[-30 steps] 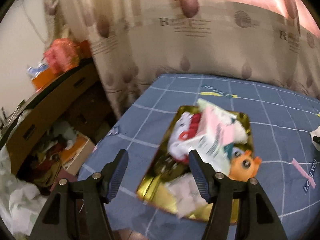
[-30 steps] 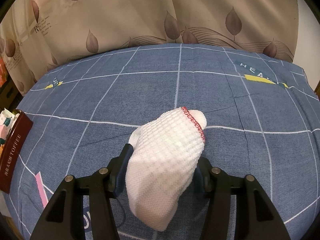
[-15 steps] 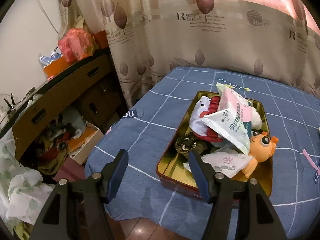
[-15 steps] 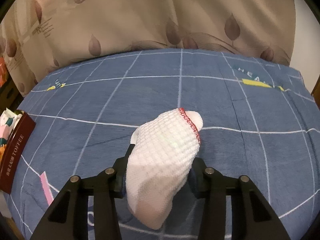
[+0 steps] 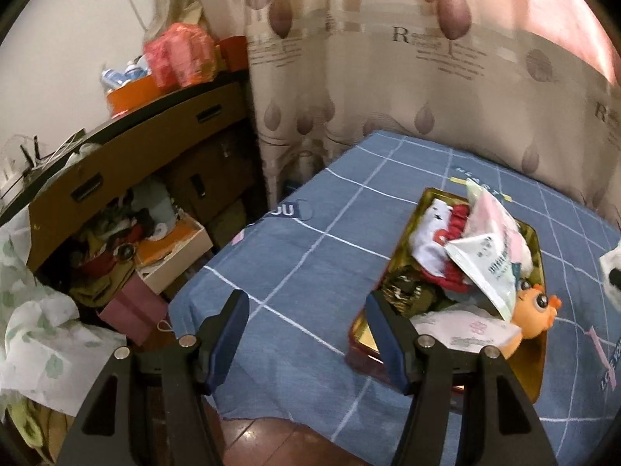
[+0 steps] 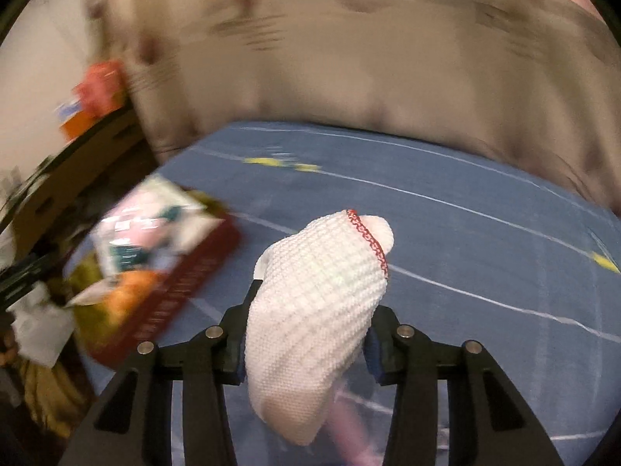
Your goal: Organize soft objects
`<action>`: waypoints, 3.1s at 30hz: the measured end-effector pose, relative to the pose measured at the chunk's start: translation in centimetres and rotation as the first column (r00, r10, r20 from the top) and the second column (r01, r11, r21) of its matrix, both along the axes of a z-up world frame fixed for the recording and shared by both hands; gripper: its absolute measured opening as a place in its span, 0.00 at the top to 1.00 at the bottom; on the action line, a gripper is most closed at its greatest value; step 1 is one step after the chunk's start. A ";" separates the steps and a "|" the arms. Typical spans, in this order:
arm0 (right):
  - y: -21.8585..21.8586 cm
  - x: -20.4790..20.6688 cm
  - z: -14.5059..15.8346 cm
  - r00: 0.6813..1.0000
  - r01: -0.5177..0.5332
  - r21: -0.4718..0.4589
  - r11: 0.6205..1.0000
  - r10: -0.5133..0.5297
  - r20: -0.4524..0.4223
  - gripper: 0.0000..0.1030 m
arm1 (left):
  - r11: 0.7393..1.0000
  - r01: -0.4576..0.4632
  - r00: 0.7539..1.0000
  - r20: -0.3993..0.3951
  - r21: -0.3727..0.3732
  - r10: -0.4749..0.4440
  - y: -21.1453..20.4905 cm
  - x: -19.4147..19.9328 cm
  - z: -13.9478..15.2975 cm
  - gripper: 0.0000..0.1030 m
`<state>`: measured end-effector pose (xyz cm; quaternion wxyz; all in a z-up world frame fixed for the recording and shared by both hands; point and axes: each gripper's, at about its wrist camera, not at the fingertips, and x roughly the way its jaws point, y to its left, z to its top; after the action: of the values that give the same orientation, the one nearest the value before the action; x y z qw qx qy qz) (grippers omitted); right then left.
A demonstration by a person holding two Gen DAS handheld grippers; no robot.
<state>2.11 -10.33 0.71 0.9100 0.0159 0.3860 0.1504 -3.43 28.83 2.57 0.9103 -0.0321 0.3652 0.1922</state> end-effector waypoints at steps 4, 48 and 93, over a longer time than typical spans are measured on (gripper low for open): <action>6.8 -0.9 1.3 0.988 -0.154 0.011 0.988 0.154 0.010 0.60 | 0.999 -0.032 0.999 0.017 -0.020 0.033 1.3 -0.3 0.4 0.38; 28.0 -2.9 -0.4 0.893 -0.440 -0.157 0.884 0.449 0.022 0.23 | 0.997 -0.035 0.998 0.043 -0.066 0.038 1.3 -0.8 0.3 0.38; 19.1 -7.8 1.2 0.983 -0.182 -0.078 0.980 0.179 -0.048 0.01 | 0.996 0.068 0.998 0.005 -0.064 -0.068 -3.1 -0.8 0.0 0.38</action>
<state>-5.73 8.80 1.88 0.8843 -0.0533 0.4104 0.2162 -4.19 25.75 2.61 0.9154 -0.0489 0.3707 0.1492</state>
